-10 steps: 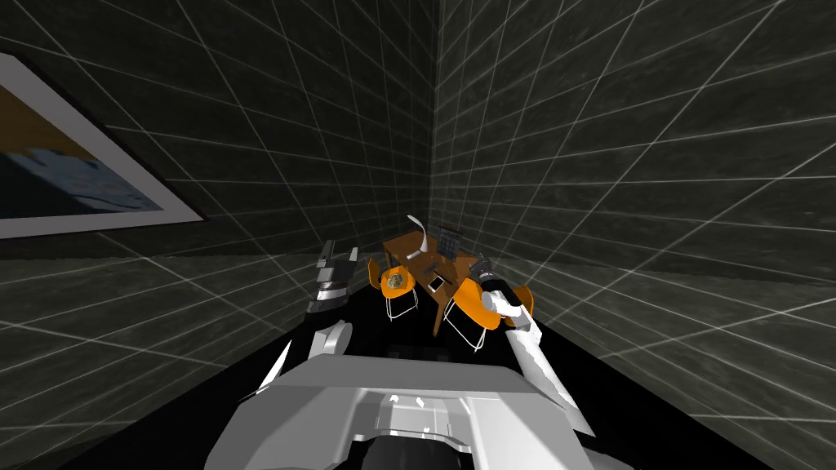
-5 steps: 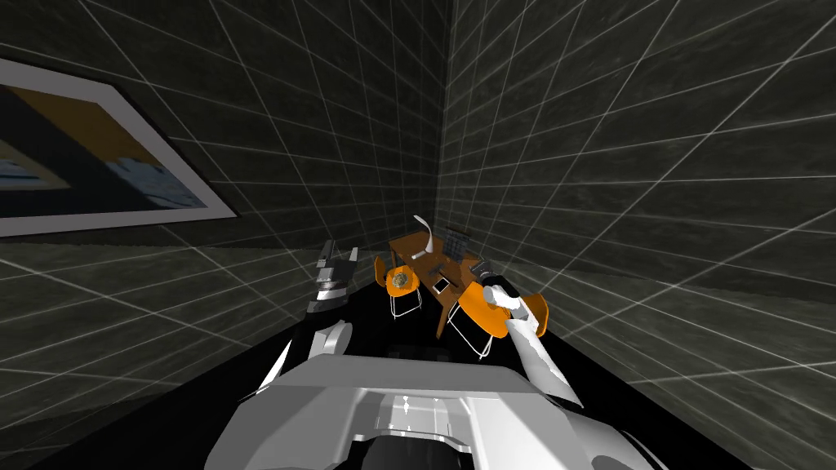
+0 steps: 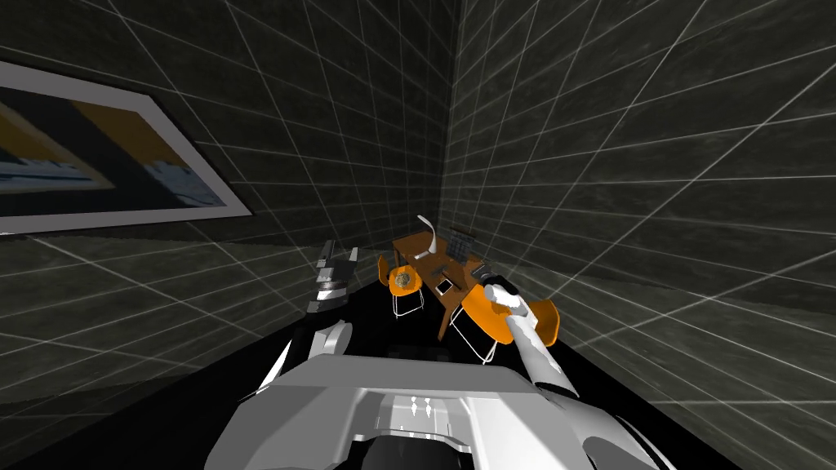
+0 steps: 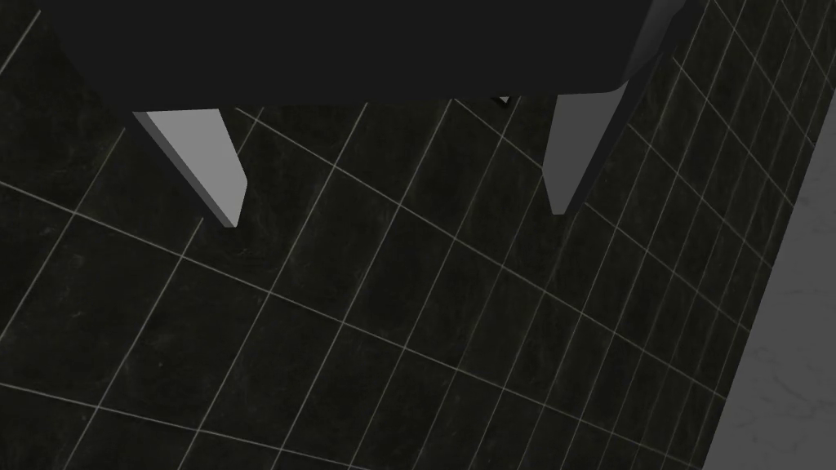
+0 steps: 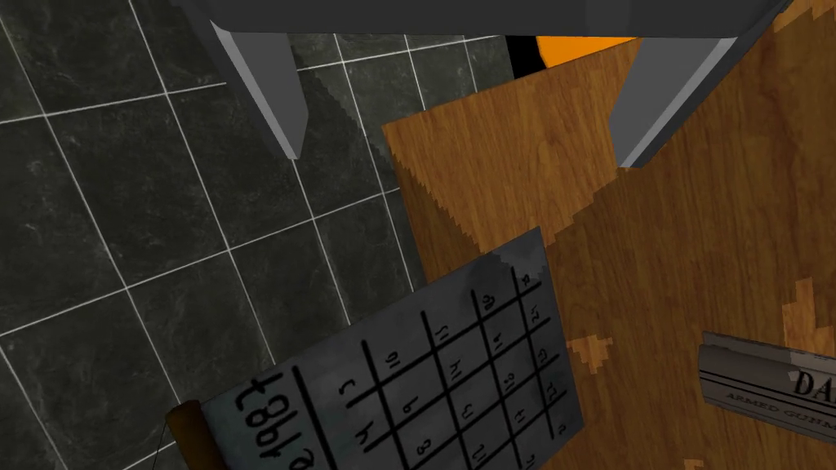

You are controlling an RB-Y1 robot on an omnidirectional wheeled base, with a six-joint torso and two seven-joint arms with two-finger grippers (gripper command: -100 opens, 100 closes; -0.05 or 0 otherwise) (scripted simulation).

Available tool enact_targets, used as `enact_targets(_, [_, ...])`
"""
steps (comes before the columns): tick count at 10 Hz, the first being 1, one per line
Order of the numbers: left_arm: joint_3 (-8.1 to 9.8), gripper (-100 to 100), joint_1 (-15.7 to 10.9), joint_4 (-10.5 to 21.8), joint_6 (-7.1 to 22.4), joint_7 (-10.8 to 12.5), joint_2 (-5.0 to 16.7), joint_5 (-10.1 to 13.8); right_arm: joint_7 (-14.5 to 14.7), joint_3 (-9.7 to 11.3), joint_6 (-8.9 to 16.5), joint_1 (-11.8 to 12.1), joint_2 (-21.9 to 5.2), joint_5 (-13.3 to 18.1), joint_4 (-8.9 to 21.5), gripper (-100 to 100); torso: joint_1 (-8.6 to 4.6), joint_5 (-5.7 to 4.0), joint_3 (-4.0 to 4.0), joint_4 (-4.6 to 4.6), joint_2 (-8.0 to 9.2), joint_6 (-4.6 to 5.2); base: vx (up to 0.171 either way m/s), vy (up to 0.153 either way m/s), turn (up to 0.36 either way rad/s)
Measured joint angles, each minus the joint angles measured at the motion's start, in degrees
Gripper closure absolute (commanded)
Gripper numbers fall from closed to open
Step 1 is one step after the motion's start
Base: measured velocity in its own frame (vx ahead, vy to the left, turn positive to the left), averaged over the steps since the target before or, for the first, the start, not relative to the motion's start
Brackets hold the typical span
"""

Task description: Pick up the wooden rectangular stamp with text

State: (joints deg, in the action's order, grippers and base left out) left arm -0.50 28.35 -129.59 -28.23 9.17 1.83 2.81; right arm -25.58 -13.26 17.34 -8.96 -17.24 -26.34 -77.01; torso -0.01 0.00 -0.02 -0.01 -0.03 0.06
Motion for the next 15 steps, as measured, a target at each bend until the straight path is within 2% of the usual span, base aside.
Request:
enact_targets(4, [-0.01, 0, 0.0, 0.0, 0.0, 0.0, 0.0, 0.0, -1.5, -1.2, 3.7, -3.2, -1.6, -1.5, 5.8, -100, 0.02, 0.01, -0.01, 0.0, -0.03, -0.06, 0.013, -0.002, 0.107])
enact_targets(6, [0.0, 0, 0.0, 0.0, 0.0, 0.0, 0.0, 0.0, -2.4, -2.0, 6.3, -5.4, -2.6, -2.2, 9.5, -100, 0.01, 0.01, -0.04, -0.01, -0.08, -0.05, 0.025, -0.002, 0.139])
enact_targets(7, [0.0, 0, 0.0, 0.0, 0.0, 0.0, 0.0, 0.0, -2.6, -2.1, 6.9, -6.5, -3.1, -2.8, 12.4, -100, -0.01, -0.01, -0.05, -0.02, -0.08, 0.0, 0.027, -0.001, 0.226])
enact_targets(8, [0.0, 0, 0.0, 0.0, 0.0, 0.0, 0.0, 0.0, -3.3, -2.8, 8.2, -7.1, -3.3, -2.6, 14.0, -100, 0.01, 0.0, -0.05, -0.02, -0.09, -0.04, 0.024, -0.01, 0.106])
enact_targets(9, [0.0, 0, 0.0, 0.0, 0.0, 0.0, 0.0, 0.0, -3.5, -3.0, 9.6, -7.4, -4.2, -3.6, 15.6, -100, -0.03, 0.0, -0.04, -0.02, -0.06, 0.02, 0.01, -0.007, -0.028])
enact_targets(12, [0.0, 0, 0.0, 0.0, 0.0, 0.0, 0.0, 0.0, -4.7, -3.9, 12.9, -8.7, -4.7, -3.5, 18.7, -100, 0.01, 0.0, -0.03, -0.01, -0.05, 0.0, 0.018, -0.003, 0.101])
enact_targets(13, [0.0, 0, 0.0, 0.0, 0.0, 0.0, 0.0, 0.0, -4.5, -3.9, 13.0, -9.1, -5.1, -4.0, 20.4, -100, -0.01, 0.0, -0.02, -0.01, -0.02, 0.03, 0.02, -0.007, 0.207])
enact_targets(15, [0.0, 0, 0.0, 0.0, 0.0, 0.0, 0.0, 0.0, -5.0, -4.4, 14.7, -11.4, -6.1, -4.4, 25.0, -100, -0.02, -0.01, -0.04, -0.02, -0.07, 0.01, 0.033, -0.009, 0.168])
